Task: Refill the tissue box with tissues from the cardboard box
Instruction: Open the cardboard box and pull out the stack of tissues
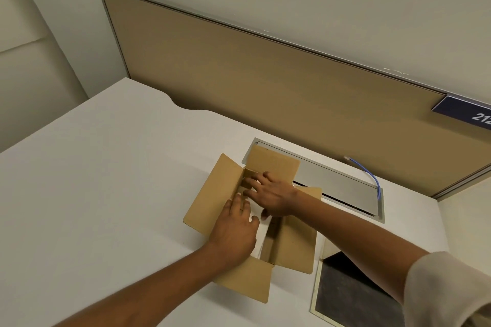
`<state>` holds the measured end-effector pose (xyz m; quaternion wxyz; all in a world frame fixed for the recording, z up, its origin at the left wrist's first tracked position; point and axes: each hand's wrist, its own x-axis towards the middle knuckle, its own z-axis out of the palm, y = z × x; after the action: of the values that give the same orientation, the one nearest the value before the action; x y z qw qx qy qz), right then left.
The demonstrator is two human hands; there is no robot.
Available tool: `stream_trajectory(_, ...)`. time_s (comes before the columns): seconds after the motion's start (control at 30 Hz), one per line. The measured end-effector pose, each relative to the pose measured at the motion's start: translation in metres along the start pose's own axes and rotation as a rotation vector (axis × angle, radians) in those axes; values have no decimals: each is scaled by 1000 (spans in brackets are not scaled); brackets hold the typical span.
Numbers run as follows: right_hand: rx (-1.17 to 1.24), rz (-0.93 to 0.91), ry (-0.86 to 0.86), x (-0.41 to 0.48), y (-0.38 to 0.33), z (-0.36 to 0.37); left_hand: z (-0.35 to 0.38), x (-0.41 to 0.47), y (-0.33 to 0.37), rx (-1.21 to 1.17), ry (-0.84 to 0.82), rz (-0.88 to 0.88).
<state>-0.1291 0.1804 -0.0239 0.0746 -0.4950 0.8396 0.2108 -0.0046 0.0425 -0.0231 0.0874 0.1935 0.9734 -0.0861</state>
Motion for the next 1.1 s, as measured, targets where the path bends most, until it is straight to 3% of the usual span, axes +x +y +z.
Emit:
stream_trajectory(0.33, -251, -158, -181, 31, -5, -2, 21, 27, 16, -18, -197, -76)
stream_trajectory(0.6, -160, -106, -326, 56, -11, -2, 49, 47, 16, -366, -291, -289)
stream_trajectory(0.8, -156, -58, -321, 63, -13, 8, 72, 53, 5, -673, -338, -332)
stream_trajectory(1.1, -215, -80, -293, 62, -9, 8, 74, 52, 4, -797, -300, -344)
